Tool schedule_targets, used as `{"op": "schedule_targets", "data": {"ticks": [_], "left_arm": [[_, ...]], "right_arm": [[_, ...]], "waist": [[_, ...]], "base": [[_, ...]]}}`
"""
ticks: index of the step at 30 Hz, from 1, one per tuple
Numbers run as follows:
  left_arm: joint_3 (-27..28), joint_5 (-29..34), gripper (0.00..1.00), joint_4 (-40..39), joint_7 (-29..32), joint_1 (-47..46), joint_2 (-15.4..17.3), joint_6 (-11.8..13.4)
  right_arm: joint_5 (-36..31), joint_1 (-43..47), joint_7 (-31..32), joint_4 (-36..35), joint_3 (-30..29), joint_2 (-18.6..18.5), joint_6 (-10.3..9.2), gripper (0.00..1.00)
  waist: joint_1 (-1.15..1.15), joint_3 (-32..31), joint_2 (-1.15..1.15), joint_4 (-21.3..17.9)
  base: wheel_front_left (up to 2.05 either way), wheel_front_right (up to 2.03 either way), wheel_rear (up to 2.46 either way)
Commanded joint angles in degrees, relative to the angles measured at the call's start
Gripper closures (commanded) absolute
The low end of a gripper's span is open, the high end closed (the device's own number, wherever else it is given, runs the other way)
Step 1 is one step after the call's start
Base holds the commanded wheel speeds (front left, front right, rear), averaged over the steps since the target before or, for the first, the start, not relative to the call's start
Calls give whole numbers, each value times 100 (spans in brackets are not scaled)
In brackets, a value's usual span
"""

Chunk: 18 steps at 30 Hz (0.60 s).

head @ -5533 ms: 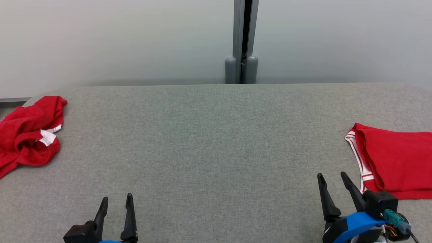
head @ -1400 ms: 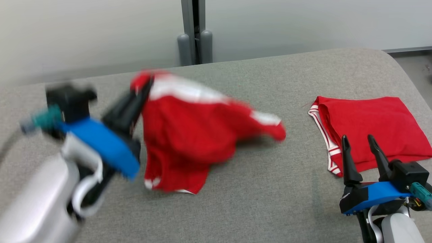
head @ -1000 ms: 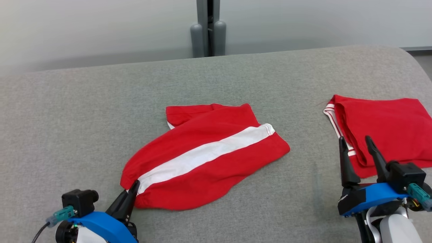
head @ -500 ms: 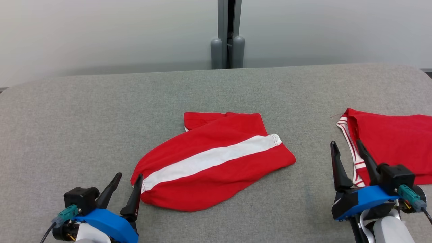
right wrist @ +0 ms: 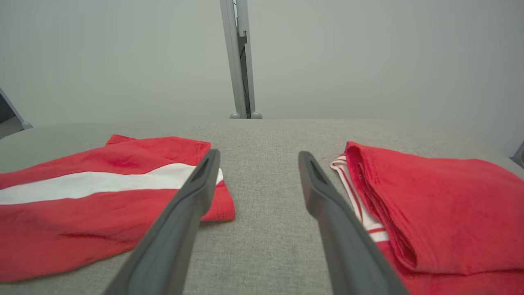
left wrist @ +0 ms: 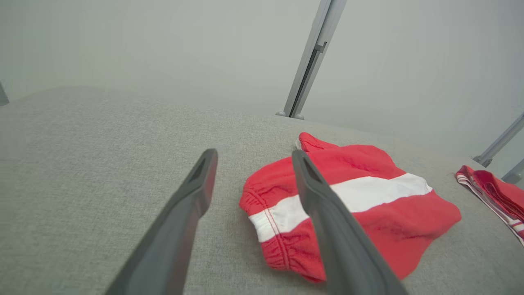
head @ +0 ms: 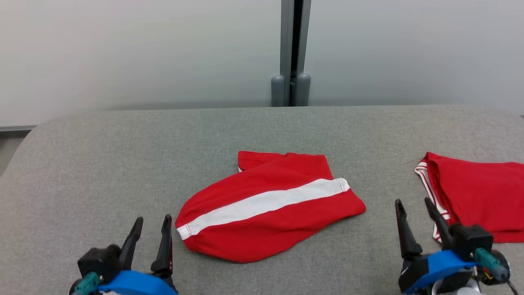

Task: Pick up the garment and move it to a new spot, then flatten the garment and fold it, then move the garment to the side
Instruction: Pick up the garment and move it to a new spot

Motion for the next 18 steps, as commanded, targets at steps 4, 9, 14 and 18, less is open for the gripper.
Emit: {"op": "schedule_targets", "data": {"ticks": [4, 9, 14, 18], "left_arm": [[268, 254, 0, -168, -25, 381, -143, 127], [540, 462, 0, -253, -26, 722, -285, 109], [665, 617, 0, -202, -26, 832, -413, 3], [725, 704, 0, -140, -27, 812, -487, -54]], "right_arm": [[109, 302, -53, -26, 147, -12, 0, 0], [201, 473, -25, -67, 302, -11, 0, 0], [230, 466, 0, -82, 389, -11, 0, 0], [226, 421, 6, -84, 417, -11, 0, 0]], "waist": [[0, -115, 0, -19], [0, -150, 0, -60], [0, -151, 0, -72], [0, -146, 0, -58]], "base": [[0, 0, 0], [0, 0, 0], [0, 0, 0], [0, 0, 0]]}}
